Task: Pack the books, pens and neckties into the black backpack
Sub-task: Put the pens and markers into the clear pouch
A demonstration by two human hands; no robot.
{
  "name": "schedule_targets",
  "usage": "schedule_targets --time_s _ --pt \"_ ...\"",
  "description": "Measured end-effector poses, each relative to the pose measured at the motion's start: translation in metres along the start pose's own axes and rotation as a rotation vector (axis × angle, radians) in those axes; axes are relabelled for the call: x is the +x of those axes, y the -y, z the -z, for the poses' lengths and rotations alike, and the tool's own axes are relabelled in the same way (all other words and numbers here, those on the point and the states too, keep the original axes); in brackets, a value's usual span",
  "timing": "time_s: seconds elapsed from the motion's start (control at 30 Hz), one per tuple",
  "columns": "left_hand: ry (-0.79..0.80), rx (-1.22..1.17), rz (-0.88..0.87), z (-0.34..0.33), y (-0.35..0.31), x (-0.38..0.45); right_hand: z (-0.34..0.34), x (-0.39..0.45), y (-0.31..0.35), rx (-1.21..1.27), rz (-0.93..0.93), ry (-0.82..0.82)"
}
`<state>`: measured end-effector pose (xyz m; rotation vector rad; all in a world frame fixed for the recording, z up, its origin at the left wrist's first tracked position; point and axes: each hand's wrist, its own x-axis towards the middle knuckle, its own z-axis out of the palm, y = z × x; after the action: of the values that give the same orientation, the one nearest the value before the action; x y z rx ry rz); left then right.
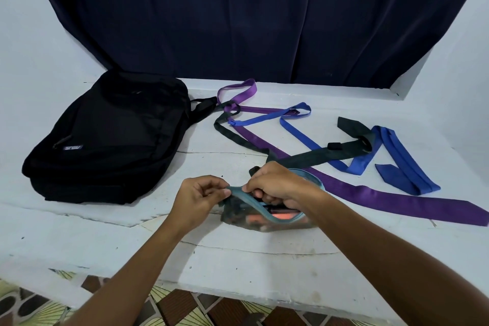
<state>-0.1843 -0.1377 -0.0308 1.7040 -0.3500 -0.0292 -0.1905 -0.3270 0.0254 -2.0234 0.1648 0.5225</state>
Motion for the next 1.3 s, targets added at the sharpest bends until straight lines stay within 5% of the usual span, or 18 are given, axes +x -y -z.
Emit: schedule_targets --time_s 0.13,0.33,0.47,0.67,1.3 --pt "0.030 0.028 -0.028 0.000 0.002 -0.001 0.007 -0.001 0.001 -0.137 0.029 0.015" --pt "0.019 -0.129 0.018 0.000 0.013 0.000 0.020 0.010 0.011 -0.209 0.409 0.011" --pt "-0.044 -0.293 0.094 0.000 0.022 -0.001 0.029 0.028 0.006 -0.100 0.257 0.311" --pt "-0.177 -0.280 0.096 -0.012 0.022 0.005 0.025 0.041 0.007 -0.007 0.207 0.456" --pt "-0.186 -0.406 0.100 -0.016 0.026 0.016 0.013 0.051 0.004 -0.279 0.330 0.317"
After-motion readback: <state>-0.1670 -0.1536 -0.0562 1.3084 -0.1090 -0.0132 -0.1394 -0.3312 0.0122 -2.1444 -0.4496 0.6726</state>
